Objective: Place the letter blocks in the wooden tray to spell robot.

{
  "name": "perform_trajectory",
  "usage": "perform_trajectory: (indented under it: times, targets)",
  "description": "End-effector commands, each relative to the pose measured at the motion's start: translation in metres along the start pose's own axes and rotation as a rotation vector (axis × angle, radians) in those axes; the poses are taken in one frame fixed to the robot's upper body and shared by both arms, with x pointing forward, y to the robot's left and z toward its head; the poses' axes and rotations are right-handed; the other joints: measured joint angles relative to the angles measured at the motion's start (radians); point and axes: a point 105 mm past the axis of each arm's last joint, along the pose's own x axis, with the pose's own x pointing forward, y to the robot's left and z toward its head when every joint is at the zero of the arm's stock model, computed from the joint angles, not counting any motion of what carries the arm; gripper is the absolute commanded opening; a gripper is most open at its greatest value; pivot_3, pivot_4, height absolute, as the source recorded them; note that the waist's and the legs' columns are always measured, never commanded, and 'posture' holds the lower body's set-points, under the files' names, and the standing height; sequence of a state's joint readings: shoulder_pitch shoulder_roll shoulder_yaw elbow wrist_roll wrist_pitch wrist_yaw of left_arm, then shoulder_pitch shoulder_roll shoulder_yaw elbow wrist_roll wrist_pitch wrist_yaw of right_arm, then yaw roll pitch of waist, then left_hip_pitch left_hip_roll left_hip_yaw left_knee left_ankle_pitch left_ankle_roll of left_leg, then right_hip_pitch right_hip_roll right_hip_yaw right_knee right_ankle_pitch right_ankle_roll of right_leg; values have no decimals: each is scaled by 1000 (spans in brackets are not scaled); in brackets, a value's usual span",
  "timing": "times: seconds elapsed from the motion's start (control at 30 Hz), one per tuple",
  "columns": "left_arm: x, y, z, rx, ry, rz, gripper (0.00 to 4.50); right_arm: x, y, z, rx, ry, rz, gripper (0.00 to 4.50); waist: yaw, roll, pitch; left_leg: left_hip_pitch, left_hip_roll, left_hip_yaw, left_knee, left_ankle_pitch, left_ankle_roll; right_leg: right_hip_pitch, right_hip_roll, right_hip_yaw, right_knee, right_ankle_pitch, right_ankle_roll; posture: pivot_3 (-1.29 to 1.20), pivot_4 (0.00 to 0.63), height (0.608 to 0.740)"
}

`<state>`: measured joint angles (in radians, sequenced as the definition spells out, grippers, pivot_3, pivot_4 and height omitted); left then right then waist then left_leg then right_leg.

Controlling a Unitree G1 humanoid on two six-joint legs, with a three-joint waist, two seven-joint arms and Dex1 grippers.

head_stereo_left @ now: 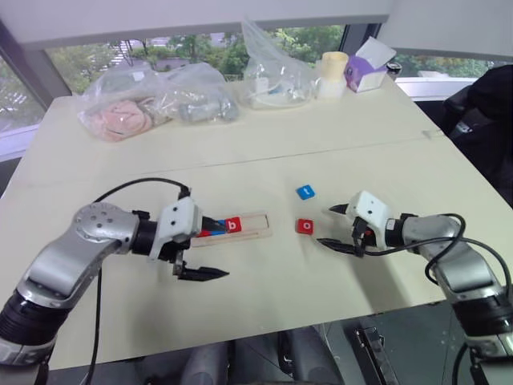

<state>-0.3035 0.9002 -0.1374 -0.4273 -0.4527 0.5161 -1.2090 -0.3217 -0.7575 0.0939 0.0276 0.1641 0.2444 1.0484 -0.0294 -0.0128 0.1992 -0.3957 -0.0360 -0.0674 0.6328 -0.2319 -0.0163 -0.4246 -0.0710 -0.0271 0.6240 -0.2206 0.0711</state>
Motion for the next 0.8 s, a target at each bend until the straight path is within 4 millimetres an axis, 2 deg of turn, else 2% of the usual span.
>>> perform_trajectory:
  times: [0.03, 0.17, 0.47, 0.57, 0.7, 0.73, 0.8]
  targets:
    - [-1, 4, 8, 41, -12, 23, 4500, 8, -6, 12, -24, -81, 41, 4481, 9, 0, 0, 0, 0, 0, 0, 0, 0, 0, 0, 0, 0, 0, 0, 0, 150, 740]
    - [-2, 5, 6, 31, -7, 39, 4500, 14, -5, 13, -29, -86, 92, 4481, 18, 0, 0, 1, 0, 1, -1, 0, 0, 0, 0, 1, 0, 1, -2, 0, 150, 740]
    - [-5, 7, 1, 15, 3, 79, 4500, 13, -3, -8, -39, -13, 149, 4481, 18, 0, 0, 1, 0, 2, 0, 0, 0, 0, -1, 2, 0, 1, -2, 0, 150, 740]
    - [-4, 7, 1, 12, -3, 88, 4500, 16, -2, -10, -31, -21, 154, 3587, 18, 0, 0, 1, 0, 2, 0, 0, 0, 0, -1, 3, 1, 1, -2, 0, 150, 740]
    - [-4, 8, 1, 13, -2, 97, 4500, 21, -1, -3, -21, -50, 149, 1470, 18, 0, 0, 2, 0, 3, 0, 0, 0, 0, -1, 4, 2, 1, -2, 0, 150, 740]
    - [-4, 9, 0, 12, 0, 101, 4500, 22, -1, -1, -18, -55, 146, 1104, 18, 0, 0, 3, 0, 3, 0, 0, 0, 0, -1, 4, 2, 1, -2, 0, 150, 740]
    - [-6, 11, -2, 8, 7, 109, 4500, 23, -1, 1, -15, -56, 146, 1088, 16, 0, 0, 3, 0, 4, 0, 0, 0, 0, -1, 5, 3, 1, -2, 0, 150, 740]
